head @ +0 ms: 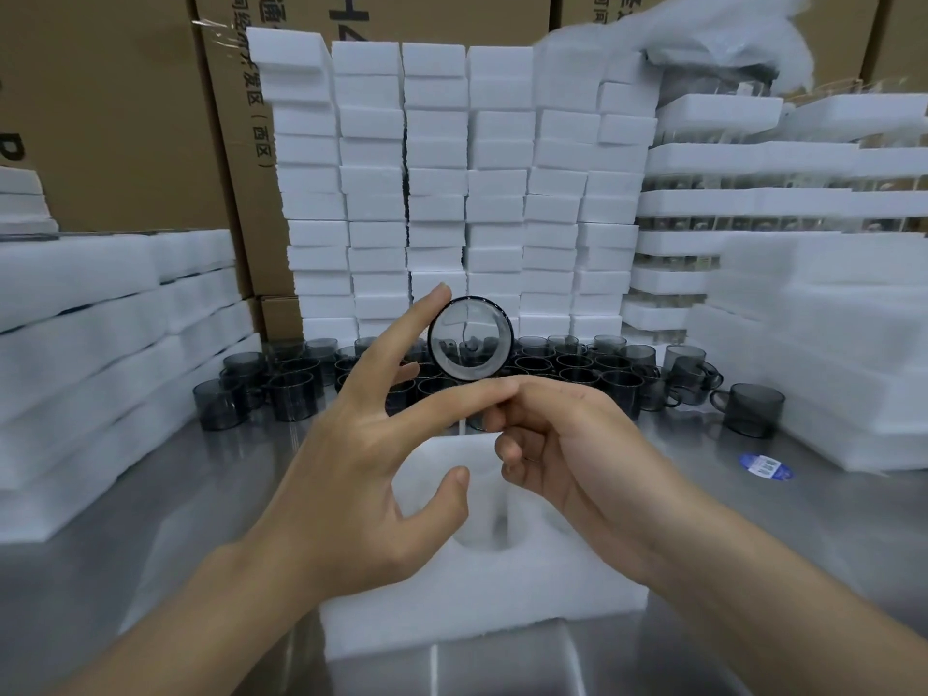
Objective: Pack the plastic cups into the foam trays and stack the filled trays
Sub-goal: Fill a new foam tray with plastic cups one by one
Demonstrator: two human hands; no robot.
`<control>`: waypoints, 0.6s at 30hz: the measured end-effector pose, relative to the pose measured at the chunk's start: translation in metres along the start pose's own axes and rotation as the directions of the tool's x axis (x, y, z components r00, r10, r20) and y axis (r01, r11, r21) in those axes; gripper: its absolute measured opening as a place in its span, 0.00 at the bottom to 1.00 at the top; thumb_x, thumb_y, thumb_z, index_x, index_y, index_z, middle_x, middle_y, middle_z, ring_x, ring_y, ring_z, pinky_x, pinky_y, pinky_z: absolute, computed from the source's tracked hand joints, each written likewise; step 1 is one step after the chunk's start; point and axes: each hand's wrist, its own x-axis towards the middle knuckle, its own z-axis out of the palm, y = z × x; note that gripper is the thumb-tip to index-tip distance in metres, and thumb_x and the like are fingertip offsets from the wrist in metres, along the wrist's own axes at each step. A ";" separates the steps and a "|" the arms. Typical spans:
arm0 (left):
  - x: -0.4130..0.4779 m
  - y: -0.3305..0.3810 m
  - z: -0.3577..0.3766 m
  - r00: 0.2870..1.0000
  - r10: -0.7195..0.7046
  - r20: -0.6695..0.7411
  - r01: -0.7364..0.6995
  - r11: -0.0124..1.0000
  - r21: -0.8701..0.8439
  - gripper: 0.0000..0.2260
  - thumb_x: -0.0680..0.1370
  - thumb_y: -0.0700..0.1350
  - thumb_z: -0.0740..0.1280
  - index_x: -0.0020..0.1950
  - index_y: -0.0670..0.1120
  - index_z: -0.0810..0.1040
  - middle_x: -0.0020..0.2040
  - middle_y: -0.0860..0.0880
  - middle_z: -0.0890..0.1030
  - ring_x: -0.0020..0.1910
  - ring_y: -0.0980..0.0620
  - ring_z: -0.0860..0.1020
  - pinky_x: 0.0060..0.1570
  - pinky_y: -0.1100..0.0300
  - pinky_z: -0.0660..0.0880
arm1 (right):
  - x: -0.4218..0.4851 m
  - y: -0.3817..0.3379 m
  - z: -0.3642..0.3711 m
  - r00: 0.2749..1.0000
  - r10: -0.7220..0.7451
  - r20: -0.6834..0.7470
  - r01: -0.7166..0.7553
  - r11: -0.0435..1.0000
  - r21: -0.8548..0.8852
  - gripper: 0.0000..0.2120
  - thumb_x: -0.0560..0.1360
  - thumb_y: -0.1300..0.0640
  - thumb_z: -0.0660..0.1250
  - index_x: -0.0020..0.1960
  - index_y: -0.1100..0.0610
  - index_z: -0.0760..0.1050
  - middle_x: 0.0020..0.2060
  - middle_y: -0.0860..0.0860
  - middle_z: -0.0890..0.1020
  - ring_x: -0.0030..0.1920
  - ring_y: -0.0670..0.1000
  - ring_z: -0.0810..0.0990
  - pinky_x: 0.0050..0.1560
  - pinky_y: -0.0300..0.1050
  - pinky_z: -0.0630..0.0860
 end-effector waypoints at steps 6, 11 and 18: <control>-0.003 -0.005 0.005 0.978 -0.111 -0.175 0.087 0.986 -0.140 0.22 0.77 0.47 0.72 0.70 0.58 0.72 0.72 0.55 0.70 0.72 0.47 0.76 0.62 0.56 0.79 | 0.005 -0.002 -0.006 0.954 -0.172 -0.244 0.123 0.971 -0.204 0.13 0.85 0.57 0.64 0.47 0.56 0.86 0.35 0.49 0.81 0.32 0.46 0.75 0.34 0.40 0.73; -0.004 -0.011 0.010 0.968 -0.209 -0.142 0.196 0.976 -0.096 0.29 0.78 0.53 0.73 0.78 0.58 0.71 0.71 0.61 0.73 0.62 0.53 0.81 0.50 0.63 0.79 | 0.002 0.000 -0.012 0.878 -0.442 -0.183 0.286 0.792 -0.539 0.14 0.86 0.55 0.62 0.48 0.56 0.83 0.29 0.54 0.77 0.30 0.45 0.74 0.29 0.31 0.70; -0.004 -0.012 0.010 0.968 -0.210 -0.134 0.203 0.977 -0.066 0.27 0.79 0.56 0.73 0.78 0.55 0.74 0.68 0.64 0.77 0.63 0.54 0.80 0.52 0.63 0.79 | 0.001 0.005 -0.016 0.854 -0.512 -0.095 0.371 0.727 -0.578 0.11 0.85 0.48 0.62 0.58 0.47 0.82 0.46 0.45 0.83 0.43 0.46 0.81 0.42 0.37 0.79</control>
